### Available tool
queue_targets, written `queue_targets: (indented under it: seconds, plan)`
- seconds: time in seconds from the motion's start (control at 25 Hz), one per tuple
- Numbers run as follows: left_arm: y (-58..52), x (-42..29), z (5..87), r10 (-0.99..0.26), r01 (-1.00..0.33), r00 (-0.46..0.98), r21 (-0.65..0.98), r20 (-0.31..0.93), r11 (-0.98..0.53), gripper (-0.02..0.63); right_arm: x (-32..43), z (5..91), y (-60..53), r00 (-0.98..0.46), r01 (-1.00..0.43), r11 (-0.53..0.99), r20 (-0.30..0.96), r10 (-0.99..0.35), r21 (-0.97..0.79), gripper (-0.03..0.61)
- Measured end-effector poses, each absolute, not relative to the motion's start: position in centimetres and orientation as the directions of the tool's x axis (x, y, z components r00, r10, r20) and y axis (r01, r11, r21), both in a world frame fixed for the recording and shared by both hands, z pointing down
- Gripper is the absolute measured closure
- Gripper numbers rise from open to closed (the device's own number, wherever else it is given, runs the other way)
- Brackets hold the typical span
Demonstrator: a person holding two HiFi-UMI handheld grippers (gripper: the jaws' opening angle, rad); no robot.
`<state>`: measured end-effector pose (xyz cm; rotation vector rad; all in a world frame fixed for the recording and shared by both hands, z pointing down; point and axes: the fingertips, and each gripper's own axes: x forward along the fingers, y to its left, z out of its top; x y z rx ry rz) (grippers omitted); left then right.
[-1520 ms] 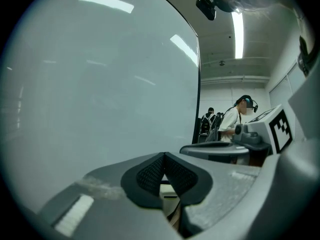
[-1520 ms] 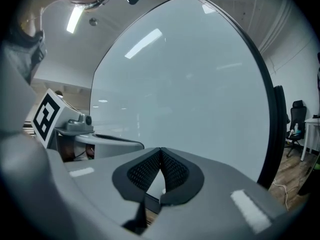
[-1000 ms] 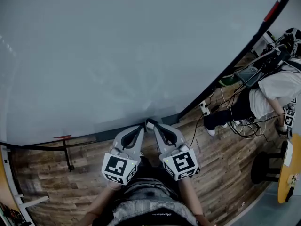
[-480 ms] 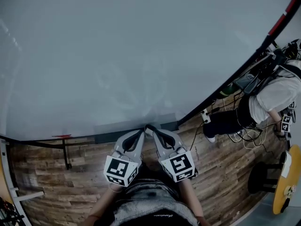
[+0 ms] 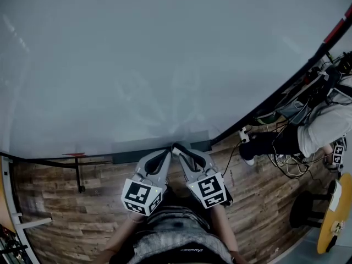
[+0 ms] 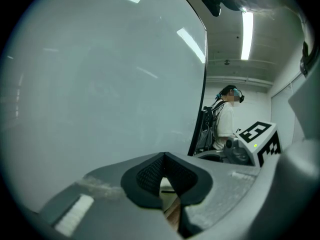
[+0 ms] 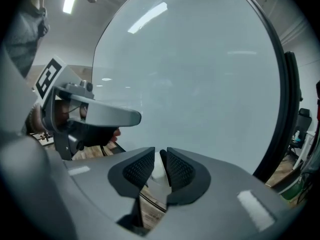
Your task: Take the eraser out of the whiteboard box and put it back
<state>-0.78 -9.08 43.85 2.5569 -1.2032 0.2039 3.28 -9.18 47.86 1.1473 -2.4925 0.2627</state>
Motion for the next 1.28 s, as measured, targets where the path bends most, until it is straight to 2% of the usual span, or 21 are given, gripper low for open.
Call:
queue_targets:
  seconds: [0.32, 0.72, 1.28]
  plan:
    - [-9.0, -0.9, 44.4, -0.709, -0.76, 0.648, 0.188, 0.279, -0.622, 0.612, 3.0, 50.2, -9.0, -0.557, -0.734, 0.674, 0.499, -0.664, 0.078, 0.405]
    - [-9.0, -1.4, 44.3, -0.718, -0.769, 0.639, 0.192, 0.278, -0.61, 0.612, 2.6, 51.4, -9.4, -0.559, -0.698, 0.709, 0.543, -0.626, 0.098, 0.393]
    - [-9.6, -2.1, 44.1, -0.746, -0.795, 0.606, 0.212, 0.275, -0.568, 0.612, 2.2, 51.5, -10.1, -0.604, -0.696, 0.718, 0.517, -0.606, 0.028, 0.41]
